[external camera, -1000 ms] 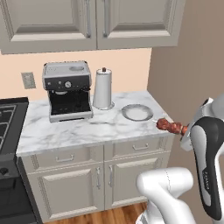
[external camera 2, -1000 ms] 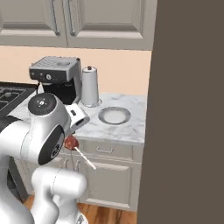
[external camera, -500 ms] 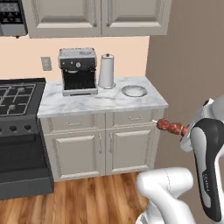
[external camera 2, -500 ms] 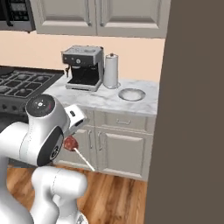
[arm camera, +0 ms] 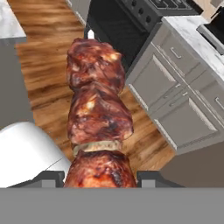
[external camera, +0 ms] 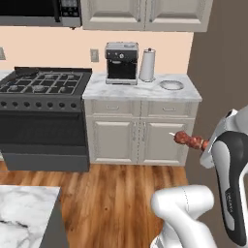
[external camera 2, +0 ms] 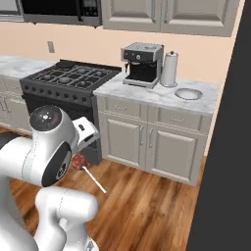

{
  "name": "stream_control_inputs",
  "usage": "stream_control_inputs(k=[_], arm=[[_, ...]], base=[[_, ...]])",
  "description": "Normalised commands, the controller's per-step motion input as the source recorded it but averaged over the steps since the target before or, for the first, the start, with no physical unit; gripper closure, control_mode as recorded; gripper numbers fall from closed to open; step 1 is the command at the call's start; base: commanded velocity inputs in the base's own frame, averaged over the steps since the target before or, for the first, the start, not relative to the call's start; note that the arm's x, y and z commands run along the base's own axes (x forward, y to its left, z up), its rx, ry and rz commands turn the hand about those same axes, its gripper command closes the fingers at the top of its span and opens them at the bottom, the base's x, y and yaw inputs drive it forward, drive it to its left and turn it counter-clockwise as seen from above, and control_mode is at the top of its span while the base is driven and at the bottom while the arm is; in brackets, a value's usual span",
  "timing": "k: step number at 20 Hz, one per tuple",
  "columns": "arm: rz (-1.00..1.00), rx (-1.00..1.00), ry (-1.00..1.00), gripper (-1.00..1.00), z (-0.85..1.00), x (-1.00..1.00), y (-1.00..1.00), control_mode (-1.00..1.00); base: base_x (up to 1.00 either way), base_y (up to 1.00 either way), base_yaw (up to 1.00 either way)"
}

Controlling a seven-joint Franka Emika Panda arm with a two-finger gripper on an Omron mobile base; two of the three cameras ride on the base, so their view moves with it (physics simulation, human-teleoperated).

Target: Place the cold items (cucumber and lime) from the fridge in one tupperware on the dining counter. Place the warm items (hot dog and kebab skewer) in the stove area in another tupperware.

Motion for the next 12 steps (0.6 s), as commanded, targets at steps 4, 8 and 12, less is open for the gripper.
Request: stream_control_inputs(k=[4, 8, 12], arm=[[0.00, 0.00, 0.00, 1.00, 0.00, 0.00, 0.00, 1.00], [0.00, 0.00, 0.00, 1.00, 0.00, 0.00, 0.00, 1.00], [0.00, 0.00, 0.00, 1.00, 0.00, 0.00, 0.00, 1.00]], base=[[-1.00, 0.01, 0.28], [-1.00, 0.20, 0.20], [-1.00, 0.46, 0.20]])
